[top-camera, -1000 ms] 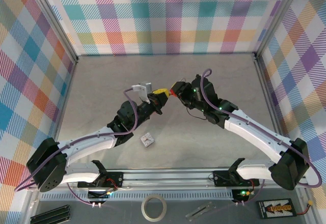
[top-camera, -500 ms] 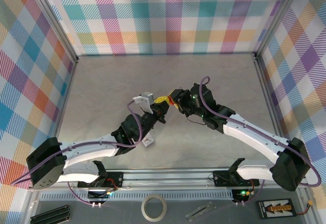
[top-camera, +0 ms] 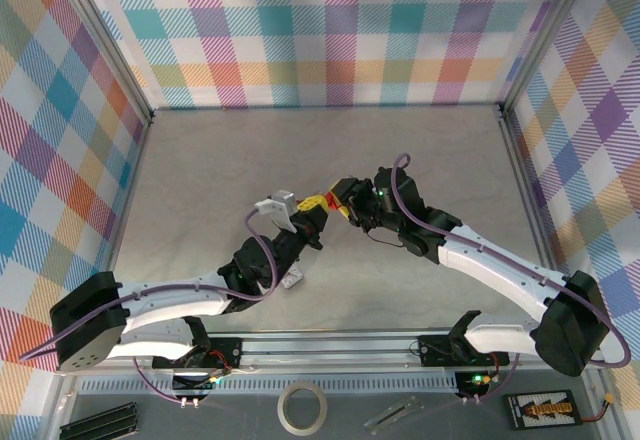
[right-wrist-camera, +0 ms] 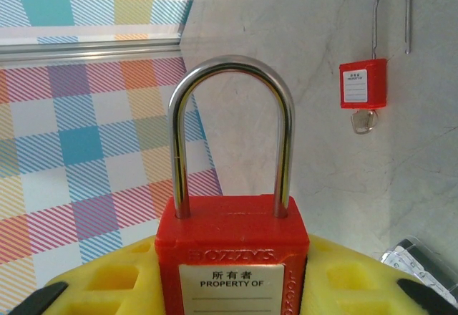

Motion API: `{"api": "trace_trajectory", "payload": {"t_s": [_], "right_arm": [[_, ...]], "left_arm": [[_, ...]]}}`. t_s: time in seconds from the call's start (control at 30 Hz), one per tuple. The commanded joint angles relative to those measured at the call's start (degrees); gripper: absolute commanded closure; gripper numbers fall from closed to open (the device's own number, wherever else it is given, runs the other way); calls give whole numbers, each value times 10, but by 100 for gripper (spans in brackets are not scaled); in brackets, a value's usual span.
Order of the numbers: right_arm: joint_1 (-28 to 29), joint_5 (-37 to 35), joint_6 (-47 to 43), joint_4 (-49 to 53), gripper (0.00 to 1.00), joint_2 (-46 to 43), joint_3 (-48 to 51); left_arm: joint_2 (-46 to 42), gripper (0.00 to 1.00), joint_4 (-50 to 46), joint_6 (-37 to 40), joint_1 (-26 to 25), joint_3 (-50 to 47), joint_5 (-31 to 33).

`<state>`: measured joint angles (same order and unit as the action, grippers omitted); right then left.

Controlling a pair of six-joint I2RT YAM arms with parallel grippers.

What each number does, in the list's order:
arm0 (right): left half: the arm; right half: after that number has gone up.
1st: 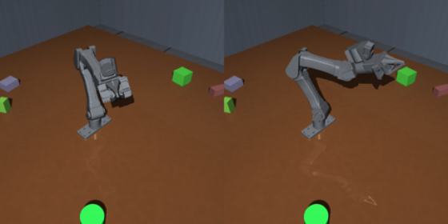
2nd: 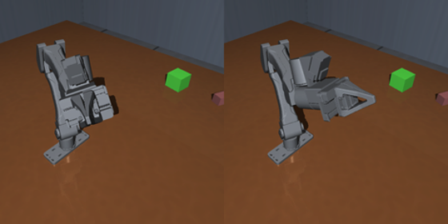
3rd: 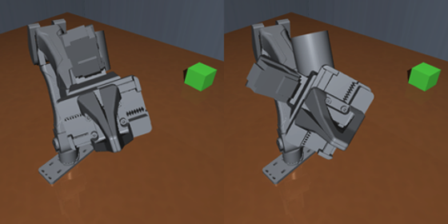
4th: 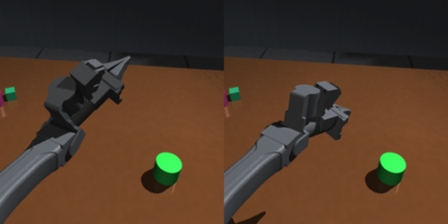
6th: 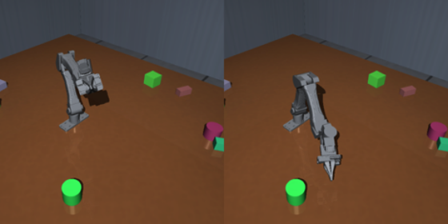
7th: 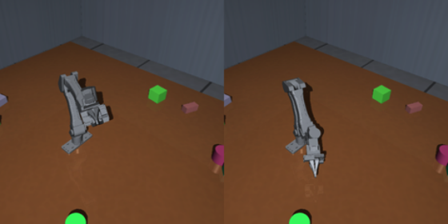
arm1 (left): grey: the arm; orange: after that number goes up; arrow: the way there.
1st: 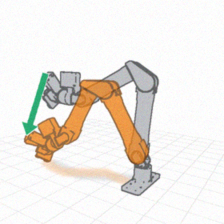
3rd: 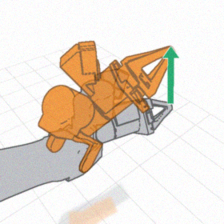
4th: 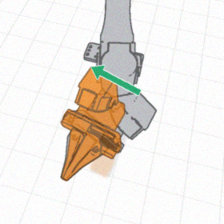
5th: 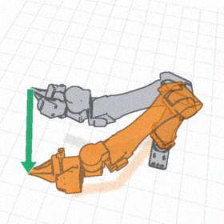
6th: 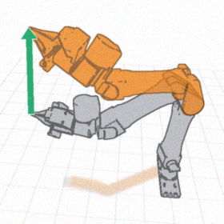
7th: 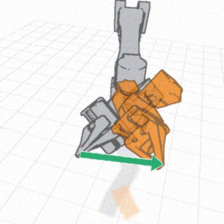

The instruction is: Unlock with the key

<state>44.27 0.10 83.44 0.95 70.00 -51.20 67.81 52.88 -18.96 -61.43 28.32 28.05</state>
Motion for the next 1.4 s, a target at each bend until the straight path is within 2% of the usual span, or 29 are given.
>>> {"api": "trace_trajectory", "payload": {"t_s": [0.0, 0.43, 0.73, 1.2, 1.3, 1.37], "right_arm": [[6, 22, 12, -63, 82, -14, 0], [3, 25, 13, -64, 82, -13, 0], [1, 17, -8, -14, 82, -18, -17], [1, 60, -15, -13, 83, 12, -40], [-1, 71, -37, 13, 82, 20, -50], [-13, 75, -81, 75, 81, 27, -74]], "left_arm": [[-9, 100, 12, -20, -20, -11, -29], [26, 100, 18, -28, -51, -24, -23], [29, 100, -5, -58, -53, -49, -10], [116, 100, 35, -73, -53, -37, -39], [121, 100, 36, -78, -47, -33, -39], [106, 100, 27, -86, -41, -38, -40]]}}
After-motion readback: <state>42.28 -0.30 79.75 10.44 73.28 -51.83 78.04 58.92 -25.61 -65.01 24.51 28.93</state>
